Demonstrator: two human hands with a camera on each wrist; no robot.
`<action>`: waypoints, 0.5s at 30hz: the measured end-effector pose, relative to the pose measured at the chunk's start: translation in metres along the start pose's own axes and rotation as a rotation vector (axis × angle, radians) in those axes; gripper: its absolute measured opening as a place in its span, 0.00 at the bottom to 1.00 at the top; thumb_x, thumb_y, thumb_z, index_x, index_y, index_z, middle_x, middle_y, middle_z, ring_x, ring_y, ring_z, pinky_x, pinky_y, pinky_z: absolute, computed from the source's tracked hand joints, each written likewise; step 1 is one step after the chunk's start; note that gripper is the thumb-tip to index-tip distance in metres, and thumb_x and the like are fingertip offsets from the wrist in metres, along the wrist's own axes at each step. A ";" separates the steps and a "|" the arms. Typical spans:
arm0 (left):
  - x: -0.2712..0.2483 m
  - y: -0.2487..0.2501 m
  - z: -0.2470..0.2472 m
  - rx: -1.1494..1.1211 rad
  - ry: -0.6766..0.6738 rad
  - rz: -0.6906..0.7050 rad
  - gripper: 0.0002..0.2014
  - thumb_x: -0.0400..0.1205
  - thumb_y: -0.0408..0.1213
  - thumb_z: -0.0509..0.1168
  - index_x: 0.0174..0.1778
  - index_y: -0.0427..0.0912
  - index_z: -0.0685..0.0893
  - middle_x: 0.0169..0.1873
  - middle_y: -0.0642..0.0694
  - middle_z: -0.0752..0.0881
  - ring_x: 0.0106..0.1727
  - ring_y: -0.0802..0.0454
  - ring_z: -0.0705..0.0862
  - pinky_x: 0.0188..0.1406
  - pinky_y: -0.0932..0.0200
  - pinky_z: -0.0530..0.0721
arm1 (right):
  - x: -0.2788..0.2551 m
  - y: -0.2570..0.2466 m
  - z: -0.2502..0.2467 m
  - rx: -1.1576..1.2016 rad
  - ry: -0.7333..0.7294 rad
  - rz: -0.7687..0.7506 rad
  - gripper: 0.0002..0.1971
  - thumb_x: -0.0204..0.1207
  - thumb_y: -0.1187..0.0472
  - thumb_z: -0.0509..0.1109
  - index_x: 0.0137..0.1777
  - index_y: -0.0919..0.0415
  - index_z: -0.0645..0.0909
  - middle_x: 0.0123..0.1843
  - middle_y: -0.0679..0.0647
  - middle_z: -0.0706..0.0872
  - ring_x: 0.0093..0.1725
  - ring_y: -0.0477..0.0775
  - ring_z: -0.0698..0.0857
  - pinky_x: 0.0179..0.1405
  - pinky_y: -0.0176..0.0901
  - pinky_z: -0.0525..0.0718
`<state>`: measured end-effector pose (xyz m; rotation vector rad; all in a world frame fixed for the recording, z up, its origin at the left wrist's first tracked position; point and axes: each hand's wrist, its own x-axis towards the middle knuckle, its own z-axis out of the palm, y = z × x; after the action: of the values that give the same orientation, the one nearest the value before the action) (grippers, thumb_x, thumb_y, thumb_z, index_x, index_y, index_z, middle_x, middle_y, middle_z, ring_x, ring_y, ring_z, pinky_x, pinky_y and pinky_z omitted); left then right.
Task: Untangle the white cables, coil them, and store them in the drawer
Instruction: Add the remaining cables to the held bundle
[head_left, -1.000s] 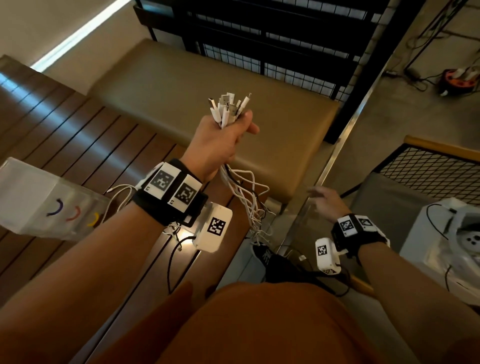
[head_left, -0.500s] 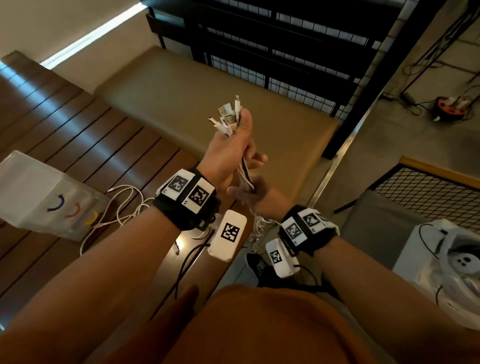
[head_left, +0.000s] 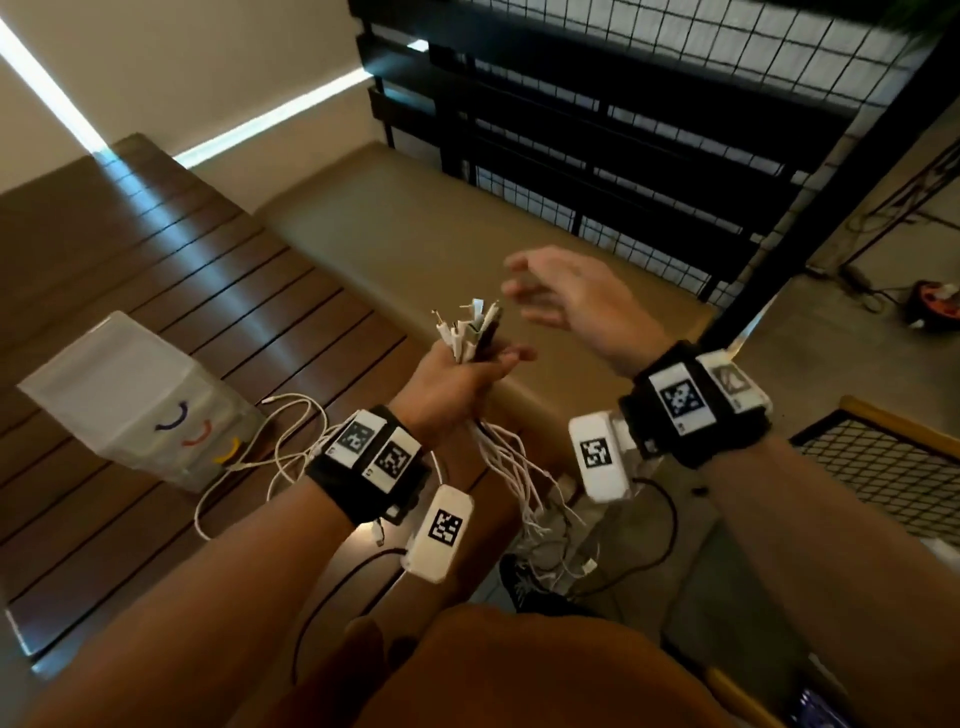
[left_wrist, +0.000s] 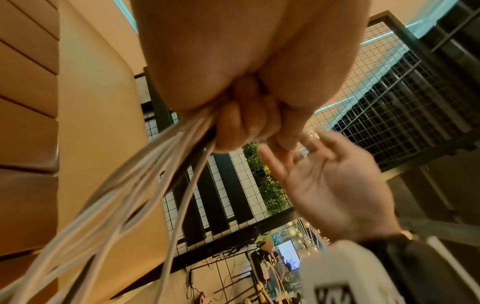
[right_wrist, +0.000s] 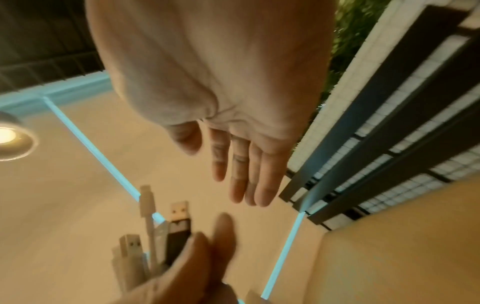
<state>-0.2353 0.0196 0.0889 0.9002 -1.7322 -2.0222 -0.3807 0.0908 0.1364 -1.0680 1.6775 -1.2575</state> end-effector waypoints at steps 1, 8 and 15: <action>-0.001 0.000 -0.002 -0.001 0.013 0.008 0.17 0.84 0.29 0.62 0.36 0.48 0.91 0.44 0.37 0.83 0.23 0.56 0.65 0.18 0.65 0.65 | 0.007 -0.010 0.009 -0.024 -0.050 -0.037 0.16 0.88 0.50 0.51 0.62 0.50 0.78 0.61 0.51 0.84 0.62 0.46 0.83 0.65 0.46 0.80; -0.019 0.000 -0.033 0.063 0.177 0.012 0.14 0.79 0.21 0.56 0.32 0.43 0.70 0.18 0.53 0.67 0.18 0.57 0.63 0.16 0.65 0.65 | 0.039 -0.034 0.087 -0.420 -0.419 -0.196 0.23 0.88 0.51 0.54 0.52 0.66 0.86 0.51 0.57 0.89 0.49 0.51 0.86 0.54 0.48 0.83; -0.053 0.005 -0.073 0.149 0.365 0.030 0.16 0.81 0.23 0.59 0.29 0.43 0.76 0.13 0.54 0.72 0.19 0.54 0.68 0.19 0.62 0.67 | 0.058 -0.042 0.133 -0.462 -0.628 -0.304 0.28 0.85 0.38 0.48 0.60 0.56 0.84 0.59 0.61 0.88 0.60 0.57 0.85 0.65 0.52 0.80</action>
<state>-0.1491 -0.0036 0.1024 1.1972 -1.6896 -1.6019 -0.2717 -0.0134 0.1434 -1.8260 1.3583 -0.5914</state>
